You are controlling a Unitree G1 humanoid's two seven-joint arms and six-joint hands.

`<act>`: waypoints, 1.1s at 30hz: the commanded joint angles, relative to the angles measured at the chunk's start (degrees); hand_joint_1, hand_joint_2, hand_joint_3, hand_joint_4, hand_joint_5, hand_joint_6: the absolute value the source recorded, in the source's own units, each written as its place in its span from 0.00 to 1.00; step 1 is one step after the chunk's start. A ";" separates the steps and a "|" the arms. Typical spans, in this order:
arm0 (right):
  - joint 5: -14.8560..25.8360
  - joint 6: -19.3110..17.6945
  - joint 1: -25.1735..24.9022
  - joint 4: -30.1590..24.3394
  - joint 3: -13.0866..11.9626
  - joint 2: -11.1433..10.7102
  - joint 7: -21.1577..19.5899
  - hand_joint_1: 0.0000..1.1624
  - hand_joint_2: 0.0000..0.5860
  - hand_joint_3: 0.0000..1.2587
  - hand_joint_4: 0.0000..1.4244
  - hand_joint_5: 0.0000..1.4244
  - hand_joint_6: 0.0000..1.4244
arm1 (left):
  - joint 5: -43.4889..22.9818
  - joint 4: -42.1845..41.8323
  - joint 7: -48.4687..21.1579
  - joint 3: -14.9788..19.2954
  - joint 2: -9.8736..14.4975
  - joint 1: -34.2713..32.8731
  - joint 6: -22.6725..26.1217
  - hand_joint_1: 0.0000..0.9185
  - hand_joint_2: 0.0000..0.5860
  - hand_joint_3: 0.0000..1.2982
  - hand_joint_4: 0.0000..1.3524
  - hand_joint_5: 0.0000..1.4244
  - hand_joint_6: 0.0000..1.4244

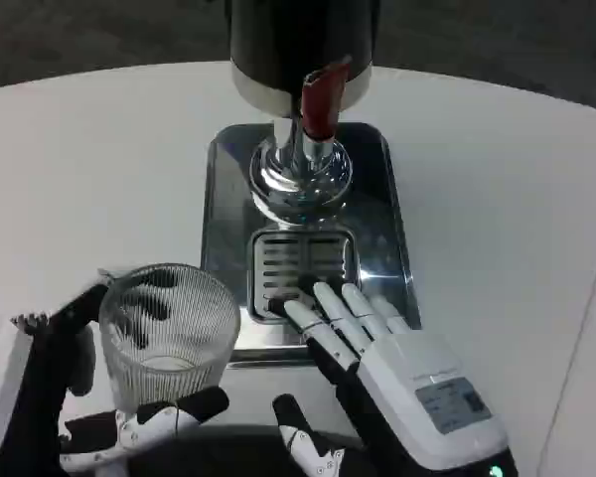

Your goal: Grasp the cup under the faucet to collect the drink, then remove the cup.

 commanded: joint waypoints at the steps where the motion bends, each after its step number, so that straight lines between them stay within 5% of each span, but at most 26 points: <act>1: 0.06 -0.74 0.65 -0.40 0.09 0.13 -1.10 0.27 0.89 0.11 0.01 0.00 0.02 | 0.09 0.35 -0.12 -0.12 -0.46 -0.42 -0.25 0.57 0.23 0.72 0.79 0.85 0.93; 10: 0.22 -0.26 0.83 -1.08 -0.54 0.45 -0.84 0.27 0.90 0.11 0.01 0.00 0.02 | 0.60 0.67 -0.01 -0.54 -0.96 -1.23 0.26 0.58 0.23 0.72 0.79 0.85 0.93; 22: -1.13 1.78 5.32 -6.36 -1.90 1.91 0.36 0.28 0.91 0.10 0.01 0.00 0.03 | 5.27 6.37 3.93 -2.29 -3.47 -9.91 3.14 0.57 0.23 0.72 0.79 0.85 0.93; 33: -1.31 2.09 8.45 -9.21 -3.76 1.91 0.37 0.30 0.92 0.10 0.02 0.00 0.04 | 10.02 17.68 11.09 -5.97 -3.19 -20.99 5.66 0.58 0.22 0.72 0.79 0.85 0.93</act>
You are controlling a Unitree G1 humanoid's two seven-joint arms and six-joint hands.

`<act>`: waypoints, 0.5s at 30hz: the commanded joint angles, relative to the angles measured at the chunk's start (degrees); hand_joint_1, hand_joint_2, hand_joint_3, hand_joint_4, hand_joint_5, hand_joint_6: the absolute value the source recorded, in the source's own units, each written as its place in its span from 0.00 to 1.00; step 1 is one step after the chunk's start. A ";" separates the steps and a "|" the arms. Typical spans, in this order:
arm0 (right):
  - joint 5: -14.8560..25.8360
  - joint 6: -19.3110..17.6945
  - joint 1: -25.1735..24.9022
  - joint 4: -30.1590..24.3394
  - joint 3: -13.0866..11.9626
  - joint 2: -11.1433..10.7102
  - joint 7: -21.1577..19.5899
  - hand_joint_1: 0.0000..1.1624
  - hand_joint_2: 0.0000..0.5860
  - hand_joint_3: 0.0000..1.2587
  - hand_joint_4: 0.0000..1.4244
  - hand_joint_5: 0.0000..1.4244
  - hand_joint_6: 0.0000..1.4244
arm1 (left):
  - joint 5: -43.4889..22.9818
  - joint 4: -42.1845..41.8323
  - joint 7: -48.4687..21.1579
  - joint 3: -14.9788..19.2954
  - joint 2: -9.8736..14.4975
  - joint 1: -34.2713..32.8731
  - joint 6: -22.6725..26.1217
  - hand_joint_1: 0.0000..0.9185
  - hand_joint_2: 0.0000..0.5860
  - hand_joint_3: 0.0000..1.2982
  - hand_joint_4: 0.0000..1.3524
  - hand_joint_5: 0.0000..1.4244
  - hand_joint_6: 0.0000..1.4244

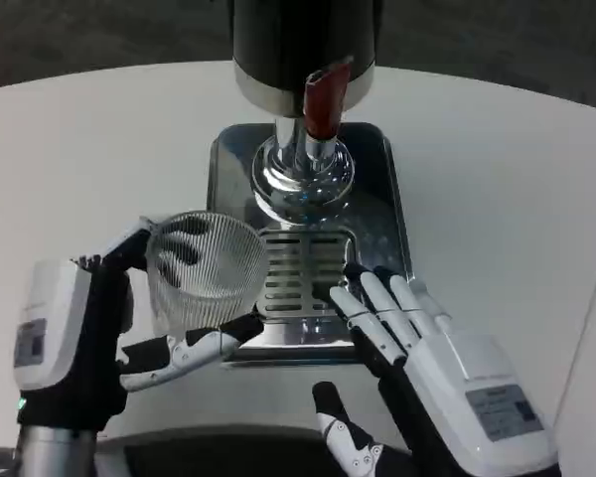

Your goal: Grasp the cup under the faucet to collect the drink, then remove the cup.

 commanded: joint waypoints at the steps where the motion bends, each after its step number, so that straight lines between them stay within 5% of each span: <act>1: 0.02 0.13 1.47 -1.57 -1.18 0.05 0.05 0.30 0.92 0.10 0.02 0.00 0.04 | 1.82 5.45 4.51 -2.24 0.28 -5.81 0.32 0.58 0.22 0.72 0.79 0.85 0.93; 15: -0.06 -0.18 4.47 -3.16 -2.28 0.34 -0.17 0.32 0.92 0.10 0.02 0.03 0.07 | 5.35 32.61 15.62 -13.03 -0.07 -26.60 0.56 0.58 0.22 0.72 0.79 0.85 0.93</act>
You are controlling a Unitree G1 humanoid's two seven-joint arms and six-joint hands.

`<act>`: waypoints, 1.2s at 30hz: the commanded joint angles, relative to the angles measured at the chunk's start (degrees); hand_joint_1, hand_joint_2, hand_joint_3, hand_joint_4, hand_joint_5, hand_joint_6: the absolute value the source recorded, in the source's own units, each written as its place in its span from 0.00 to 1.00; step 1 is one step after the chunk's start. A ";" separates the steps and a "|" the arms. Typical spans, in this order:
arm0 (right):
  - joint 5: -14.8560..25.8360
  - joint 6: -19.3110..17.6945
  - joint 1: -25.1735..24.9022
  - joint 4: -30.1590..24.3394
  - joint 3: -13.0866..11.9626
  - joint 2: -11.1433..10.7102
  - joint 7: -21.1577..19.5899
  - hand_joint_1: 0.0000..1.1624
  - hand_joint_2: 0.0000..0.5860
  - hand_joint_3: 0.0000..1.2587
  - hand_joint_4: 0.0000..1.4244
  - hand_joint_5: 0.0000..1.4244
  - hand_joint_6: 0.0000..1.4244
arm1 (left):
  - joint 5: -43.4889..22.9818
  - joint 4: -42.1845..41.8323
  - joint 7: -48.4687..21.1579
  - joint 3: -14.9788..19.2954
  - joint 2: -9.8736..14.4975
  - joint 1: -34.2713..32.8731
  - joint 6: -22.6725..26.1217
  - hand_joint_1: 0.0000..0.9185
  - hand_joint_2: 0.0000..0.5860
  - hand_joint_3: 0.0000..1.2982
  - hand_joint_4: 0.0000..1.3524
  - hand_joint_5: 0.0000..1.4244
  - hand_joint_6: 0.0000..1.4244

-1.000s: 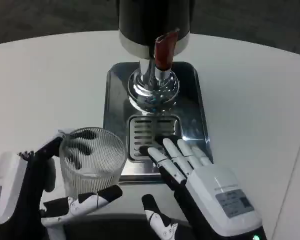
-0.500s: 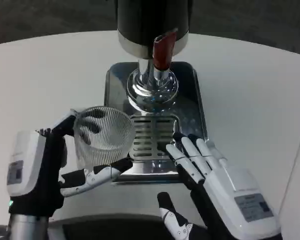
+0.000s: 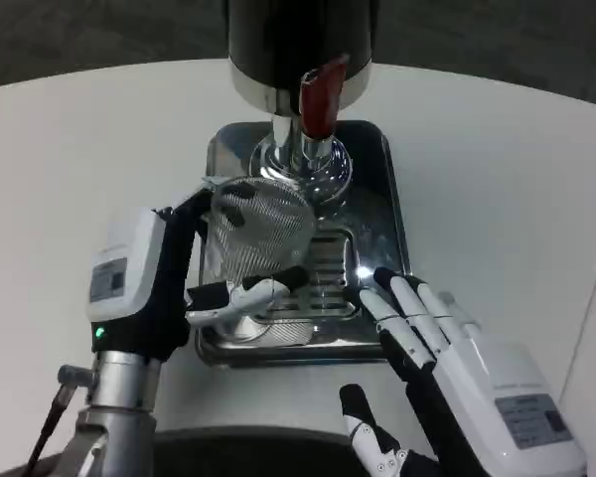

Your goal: Grasp the cup under the faucet to collect the drink, then remove the cup.

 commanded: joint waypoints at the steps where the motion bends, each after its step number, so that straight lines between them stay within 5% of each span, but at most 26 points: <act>1: -0.31 -0.21 1.25 -1.24 0.03 0.48 -0.23 0.32 0.92 0.10 0.02 0.04 0.07 | 0.78 5.28 4.63 -2.87 -0.19 -5.17 -0.78 0.58 0.22 0.72 0.79 0.85 0.93; 15: -1.28 0.13 1.50 -1.45 0.00 2.20 -0.56 0.32 0.92 0.11 0.03 0.06 0.10 | 0.53 16.10 9.00 -9.21 -2.84 -14.84 -0.72 0.59 0.22 0.72 0.79 0.85 0.92; 25: -1.85 0.69 2.90 -1.15 0.47 4.42 -1.18 0.32 0.92 0.11 0.04 0.07 0.12 | 0.72 17.02 8.94 -11.18 -1.55 -13.63 -0.67 0.60 0.21 0.72 0.79 0.85 0.92; 32: -1.75 2.06 3.15 -1.35 0.51 6.04 -0.38 0.33 0.92 0.12 0.04 0.09 0.16 | 1.00 17.40 8.56 -12.13 -0.72 -12.29 1.49 0.61 0.11 0.72 0.73 0.79 0.82; 36: -1.75 2.44 3.27 -1.33 0.63 6.34 0.10 0.33 0.92 0.12 0.04 0.10 0.17 | 0.85 17.19 6.64 -13.11 -0.49 -11.94 1.56 0.52 0.09 0.58 0.55 0.66 0.65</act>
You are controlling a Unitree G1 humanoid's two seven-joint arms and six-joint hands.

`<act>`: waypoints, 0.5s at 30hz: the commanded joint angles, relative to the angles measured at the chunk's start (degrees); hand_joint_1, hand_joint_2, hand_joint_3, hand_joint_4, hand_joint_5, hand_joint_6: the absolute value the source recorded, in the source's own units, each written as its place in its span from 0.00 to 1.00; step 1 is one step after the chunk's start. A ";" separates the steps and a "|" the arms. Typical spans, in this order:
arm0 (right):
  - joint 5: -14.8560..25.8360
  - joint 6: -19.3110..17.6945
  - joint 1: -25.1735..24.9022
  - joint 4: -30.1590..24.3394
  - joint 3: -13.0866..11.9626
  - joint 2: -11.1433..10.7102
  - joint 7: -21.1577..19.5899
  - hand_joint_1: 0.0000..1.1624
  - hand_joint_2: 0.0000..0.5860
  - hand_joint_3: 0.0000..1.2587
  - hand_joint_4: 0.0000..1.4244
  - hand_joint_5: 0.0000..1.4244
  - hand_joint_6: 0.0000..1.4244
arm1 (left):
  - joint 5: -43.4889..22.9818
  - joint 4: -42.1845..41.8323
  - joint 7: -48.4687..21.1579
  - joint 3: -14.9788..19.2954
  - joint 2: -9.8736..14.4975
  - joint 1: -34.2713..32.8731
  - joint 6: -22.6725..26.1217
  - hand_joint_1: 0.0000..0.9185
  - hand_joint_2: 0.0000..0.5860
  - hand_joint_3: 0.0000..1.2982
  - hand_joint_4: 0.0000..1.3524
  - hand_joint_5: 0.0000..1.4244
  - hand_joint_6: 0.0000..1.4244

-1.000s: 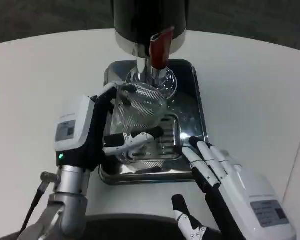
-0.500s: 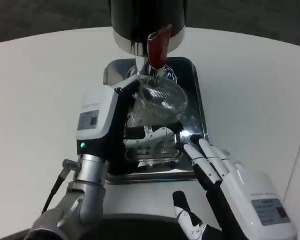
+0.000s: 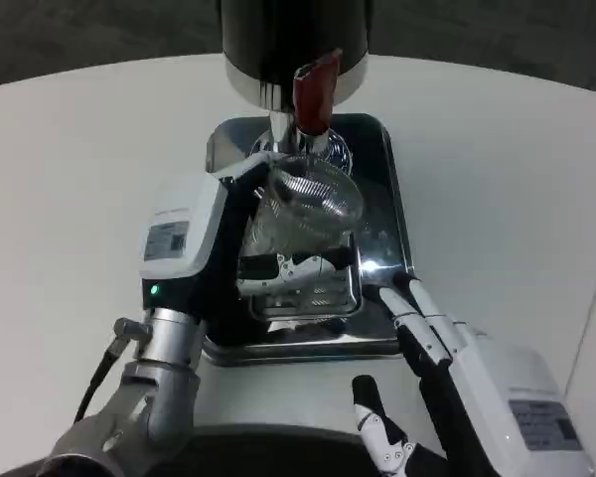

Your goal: Grasp the cup under the faucet to collect the drink, then remove the cup.

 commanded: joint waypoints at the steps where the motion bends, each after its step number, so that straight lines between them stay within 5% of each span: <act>1: -0.09 0.77 0.85 -0.69 0.28 0.51 0.45 0.33 0.92 0.12 0.04 0.10 0.17 | -0.47 0.46 -2.35 -1.60 0.59 1.96 0.76 0.50 0.10 0.54 0.52 0.64 0.63; 15: 0.17 0.86 0.79 -0.57 0.07 0.53 0.59 0.33 0.92 0.12 0.04 0.11 0.21 | -0.86 -2.17 -1.62 -3.45 1.25 3.07 1.85 0.40 0.12 0.22 0.26 0.44 0.38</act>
